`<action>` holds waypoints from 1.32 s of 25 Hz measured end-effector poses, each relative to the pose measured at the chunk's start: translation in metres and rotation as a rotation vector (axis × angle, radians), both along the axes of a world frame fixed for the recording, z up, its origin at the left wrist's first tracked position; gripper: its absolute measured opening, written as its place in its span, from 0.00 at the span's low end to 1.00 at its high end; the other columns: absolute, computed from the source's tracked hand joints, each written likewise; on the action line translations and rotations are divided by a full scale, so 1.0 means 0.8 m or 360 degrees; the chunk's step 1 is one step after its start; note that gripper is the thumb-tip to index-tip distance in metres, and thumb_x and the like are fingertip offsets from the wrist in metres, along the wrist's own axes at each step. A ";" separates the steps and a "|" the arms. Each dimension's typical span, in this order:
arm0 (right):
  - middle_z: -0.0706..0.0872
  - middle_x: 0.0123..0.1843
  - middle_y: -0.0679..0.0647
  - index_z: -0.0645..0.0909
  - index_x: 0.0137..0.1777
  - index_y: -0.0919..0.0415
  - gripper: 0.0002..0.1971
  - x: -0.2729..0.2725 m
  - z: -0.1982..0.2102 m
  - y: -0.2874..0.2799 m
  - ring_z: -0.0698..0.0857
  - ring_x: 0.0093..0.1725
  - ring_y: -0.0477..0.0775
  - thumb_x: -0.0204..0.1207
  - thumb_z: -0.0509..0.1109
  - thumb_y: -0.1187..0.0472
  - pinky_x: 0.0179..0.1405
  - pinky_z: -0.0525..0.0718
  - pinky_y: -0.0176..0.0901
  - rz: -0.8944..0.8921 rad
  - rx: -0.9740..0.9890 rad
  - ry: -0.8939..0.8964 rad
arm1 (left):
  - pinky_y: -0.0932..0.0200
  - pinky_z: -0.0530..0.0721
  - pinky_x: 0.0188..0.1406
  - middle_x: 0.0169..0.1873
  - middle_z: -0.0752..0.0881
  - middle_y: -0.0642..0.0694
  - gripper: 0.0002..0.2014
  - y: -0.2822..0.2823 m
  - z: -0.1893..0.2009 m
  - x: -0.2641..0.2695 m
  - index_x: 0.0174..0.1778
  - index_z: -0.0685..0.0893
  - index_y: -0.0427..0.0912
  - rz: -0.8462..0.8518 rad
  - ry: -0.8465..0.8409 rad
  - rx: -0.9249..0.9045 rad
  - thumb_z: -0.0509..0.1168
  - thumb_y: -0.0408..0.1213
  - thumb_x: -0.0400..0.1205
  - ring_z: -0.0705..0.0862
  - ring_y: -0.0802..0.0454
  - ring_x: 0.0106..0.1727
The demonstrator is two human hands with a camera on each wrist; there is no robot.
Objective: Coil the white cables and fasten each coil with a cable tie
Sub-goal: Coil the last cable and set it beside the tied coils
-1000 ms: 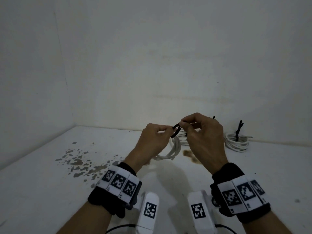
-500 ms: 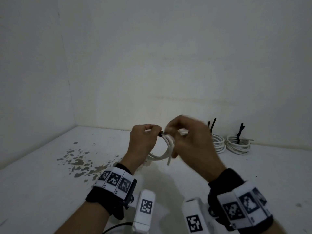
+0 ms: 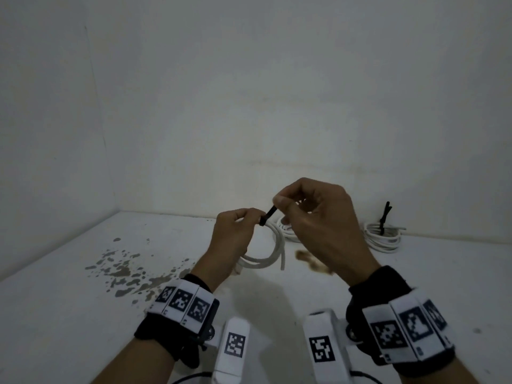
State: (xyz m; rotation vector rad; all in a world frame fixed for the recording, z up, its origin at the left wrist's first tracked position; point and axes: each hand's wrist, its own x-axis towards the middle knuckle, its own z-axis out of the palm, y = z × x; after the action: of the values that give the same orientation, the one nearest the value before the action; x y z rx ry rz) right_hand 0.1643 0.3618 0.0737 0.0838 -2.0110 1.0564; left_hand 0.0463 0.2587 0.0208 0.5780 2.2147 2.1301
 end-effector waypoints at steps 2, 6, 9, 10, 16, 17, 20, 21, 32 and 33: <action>0.90 0.38 0.42 0.87 0.45 0.51 0.06 -0.001 -0.004 -0.001 0.88 0.39 0.42 0.78 0.75 0.50 0.40 0.87 0.37 0.0010 0.0031 -0.0060 | 0.61 0.66 0.25 0.19 0.69 0.54 0.15 -0.002 0.001 -0.005 0.36 0.88 0.48 -0.0027 -0.0360 0.0123 0.66 0.53 0.83 0.66 0.54 0.24; 0.89 0.57 0.48 0.82 0.63 0.54 0.15 -0.025 -0.049 0.015 0.86 0.55 0.48 0.83 0.66 0.48 0.55 0.85 0.43 -0.0286 0.0064 -0.0477 | 0.64 0.59 0.14 0.18 0.60 0.52 0.14 -0.004 0.002 -0.018 0.45 0.79 0.42 -0.0201 -0.0849 0.0519 0.63 0.51 0.84 0.58 0.56 0.16; 0.91 0.53 0.56 0.83 0.60 0.58 0.11 -0.037 -0.075 0.017 0.91 0.48 0.57 0.82 0.68 0.55 0.52 0.90 0.59 -0.0124 -0.0056 -0.0830 | 0.65 0.58 0.12 0.16 0.60 0.53 0.11 -0.002 0.002 -0.022 0.43 0.77 0.44 -0.0307 -0.0887 0.0643 0.60 0.47 0.85 0.57 0.57 0.14; 0.92 0.47 0.59 0.84 0.57 0.59 0.07 -0.039 -0.077 0.014 0.91 0.42 0.58 0.82 0.69 0.59 0.45 0.91 0.59 -0.0044 -0.0223 -0.0824 | 0.66 0.59 0.13 0.15 0.62 0.53 0.11 -0.003 0.001 -0.026 0.42 0.78 0.44 -0.0331 -0.0896 0.0660 0.59 0.46 0.85 0.58 0.57 0.14; 0.91 0.39 0.66 0.85 0.59 0.71 0.11 -0.072 -0.111 0.029 0.92 0.36 0.61 0.80 0.72 0.66 0.36 0.90 0.47 -0.0086 -0.1042 -0.0655 | 0.54 0.79 0.37 0.34 0.85 0.42 0.13 -0.009 -0.011 -0.035 0.43 0.81 0.39 -0.0352 -0.0989 0.0571 0.55 0.40 0.84 0.80 0.47 0.34; 0.91 0.38 0.67 0.85 0.56 0.73 0.10 -0.079 -0.117 0.033 0.92 0.35 0.61 0.80 0.71 0.67 0.35 0.90 0.46 -0.0114 -0.1142 -0.0640 | 0.51 0.82 0.43 0.40 0.87 0.40 0.13 -0.010 -0.015 -0.035 0.47 0.83 0.36 -0.0360 -0.0979 0.0515 0.54 0.37 0.85 0.82 0.46 0.40; 0.88 0.33 0.67 0.84 0.53 0.77 0.09 -0.098 -0.125 0.043 0.90 0.32 0.61 0.81 0.70 0.69 0.30 0.89 0.45 -0.0129 -0.1278 -0.0665 | 0.49 0.87 0.51 0.48 0.87 0.40 0.13 -0.008 -0.036 -0.041 0.56 0.86 0.35 -0.0353 -0.0873 0.0272 0.58 0.37 0.87 0.85 0.46 0.48; 0.88 0.34 0.68 0.84 0.54 0.76 0.08 -0.104 -0.124 0.046 0.89 0.31 0.61 0.80 0.70 0.70 0.28 0.88 0.45 -0.0126 -0.1262 -0.0711 | 0.48 0.87 0.51 0.47 0.88 0.41 0.12 -0.006 -0.041 -0.045 0.56 0.87 0.36 -0.0292 -0.0846 0.0213 0.62 0.39 0.87 0.86 0.47 0.47; 0.81 0.23 0.58 0.81 0.31 0.65 0.12 -0.196 -0.132 0.058 0.82 0.23 0.60 0.74 0.70 0.60 0.32 0.88 0.52 -0.0350 -0.0624 -0.1152 | 0.57 0.86 0.32 0.24 0.85 0.36 0.12 0.048 -0.078 -0.171 0.35 0.84 0.26 0.0123 -0.0784 -0.0166 0.71 0.31 0.81 0.82 0.48 0.18; 0.80 0.23 0.57 0.79 0.30 0.64 0.12 -0.201 -0.134 0.057 0.81 0.24 0.60 0.71 0.69 0.58 0.35 0.89 0.55 -0.0345 -0.0621 -0.1150 | 0.61 0.85 0.27 0.27 0.87 0.35 0.12 0.051 -0.080 -0.182 0.39 0.85 0.24 0.0110 -0.0752 -0.0238 0.71 0.31 0.81 0.83 0.50 0.18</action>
State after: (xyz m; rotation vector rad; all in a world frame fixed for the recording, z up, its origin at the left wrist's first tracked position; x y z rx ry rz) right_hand 0.0036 0.4076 -0.0333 -0.8070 -2.3024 1.4445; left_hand -0.0992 0.2993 -0.0433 -0.0138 2.1138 1.8570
